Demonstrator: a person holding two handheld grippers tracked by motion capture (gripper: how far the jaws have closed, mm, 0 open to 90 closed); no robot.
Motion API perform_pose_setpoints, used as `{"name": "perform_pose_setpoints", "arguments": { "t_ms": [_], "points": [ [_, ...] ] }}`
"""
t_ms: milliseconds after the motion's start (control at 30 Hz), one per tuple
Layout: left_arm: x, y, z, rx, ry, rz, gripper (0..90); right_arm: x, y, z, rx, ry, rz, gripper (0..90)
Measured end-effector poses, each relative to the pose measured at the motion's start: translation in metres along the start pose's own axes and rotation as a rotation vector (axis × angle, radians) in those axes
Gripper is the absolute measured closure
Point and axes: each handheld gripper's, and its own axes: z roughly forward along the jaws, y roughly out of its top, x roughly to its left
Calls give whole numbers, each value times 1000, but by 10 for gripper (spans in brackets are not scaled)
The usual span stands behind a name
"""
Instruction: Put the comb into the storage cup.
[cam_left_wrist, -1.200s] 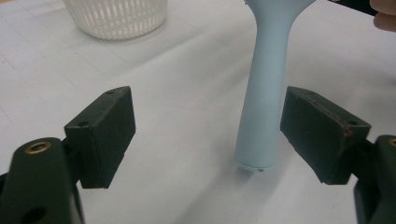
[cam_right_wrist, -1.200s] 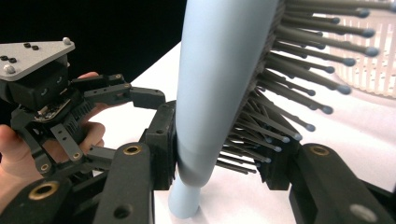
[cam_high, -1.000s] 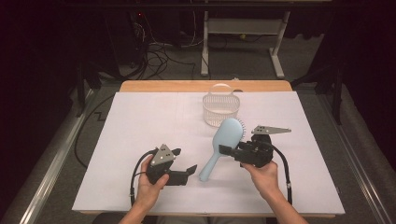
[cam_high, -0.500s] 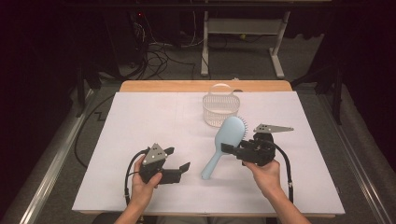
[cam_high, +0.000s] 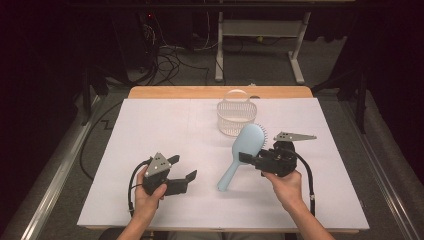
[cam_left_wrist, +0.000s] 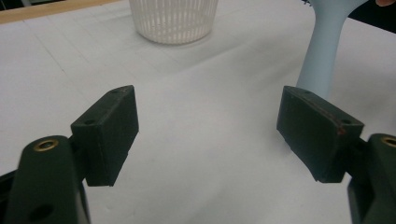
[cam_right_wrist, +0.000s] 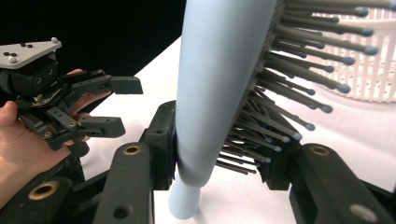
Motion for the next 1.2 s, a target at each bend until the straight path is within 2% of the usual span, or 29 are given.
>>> {"name": "perform_pose_setpoints", "arguments": {
  "t_ms": [133, 233, 367, 633, 800, 1200],
  "points": [
    [3, -2, -3, -5, 22, 12, 218, -1, 0, -1, -1, -2, -1, 562],
    [7, -3, -5, -15, 36, 4, 230, -1, 1, -2, -1, -4, -1, 562],
    [13, -6, -10, -32, 49, -10, 232, -2, 1, -2, -1, -6, 2, 562],
    [28, -16, -23, -97, 95, -54, 232, -5, 3, -7, -12, -5, 15, 561],
    [34, -24, -28, -127, 84, -59, 232, -6, 5, -10, -13, -14, 20, 561],
    [40, -35, -35, -133, 151, -53, 232, -12, 10, -22, -24, -42, 25, 561]
  ]
}}
